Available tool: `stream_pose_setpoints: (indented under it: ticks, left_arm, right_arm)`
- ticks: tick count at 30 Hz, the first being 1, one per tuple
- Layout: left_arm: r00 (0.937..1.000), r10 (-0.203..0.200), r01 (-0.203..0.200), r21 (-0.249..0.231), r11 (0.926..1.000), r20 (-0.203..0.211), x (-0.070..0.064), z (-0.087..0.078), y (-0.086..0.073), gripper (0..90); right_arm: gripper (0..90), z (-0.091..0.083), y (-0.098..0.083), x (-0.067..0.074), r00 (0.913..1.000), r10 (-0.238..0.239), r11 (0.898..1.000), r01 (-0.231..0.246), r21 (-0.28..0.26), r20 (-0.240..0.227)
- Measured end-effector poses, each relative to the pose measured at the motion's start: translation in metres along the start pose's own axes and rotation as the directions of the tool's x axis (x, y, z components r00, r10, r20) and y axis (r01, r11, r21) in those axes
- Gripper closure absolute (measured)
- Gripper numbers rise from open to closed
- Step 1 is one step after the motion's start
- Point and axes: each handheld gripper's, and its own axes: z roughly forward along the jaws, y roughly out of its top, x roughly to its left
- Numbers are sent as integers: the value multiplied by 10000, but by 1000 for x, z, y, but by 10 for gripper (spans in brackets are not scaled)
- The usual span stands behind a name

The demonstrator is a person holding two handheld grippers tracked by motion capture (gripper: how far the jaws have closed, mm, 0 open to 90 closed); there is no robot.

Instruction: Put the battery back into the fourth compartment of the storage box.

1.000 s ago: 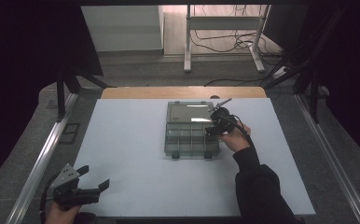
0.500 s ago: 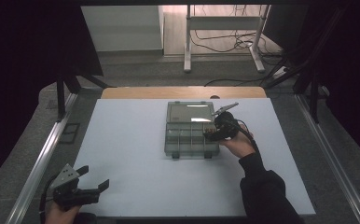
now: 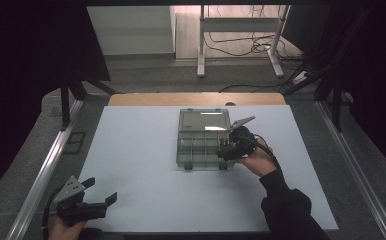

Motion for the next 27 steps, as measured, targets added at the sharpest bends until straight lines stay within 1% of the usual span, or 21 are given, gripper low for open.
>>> stream_pose_setpoints:
  ticks: [6, 10, 16, 21, 27]
  left_arm:
    - [10000, -3, 3, -20, 10000, 12, 0, 0, 0, 29]
    - [10000, -23, 23, -55, 10000, 47, 0, -1, -1, 28]
    - [10000, -10, 11, -88, 10000, 72, 0, -2, -1, 25]
    - [10000, 34, -33, -70, 10000, 68, 0, -2, -1, 25]
    - [10000, -40, 40, -85, 10000, 38, 0, -3, -2, 24]
  right_arm:
    - [158, -8, -8, 3, 10000, -56, 9999, 56, -86, -79]
    - [142, -14, -11, 7, 9998, -12, 9996, 7, -281, -180]
    - [102, -21, -14, 14, 9994, -172, 9991, 160, -391, -286]
    - [79, -28, -19, 19, 9992, -327, 9983, 316, -487, -217]
    - [64, -35, -27, 22, 9992, -323, 9972, 308, -685, -217]
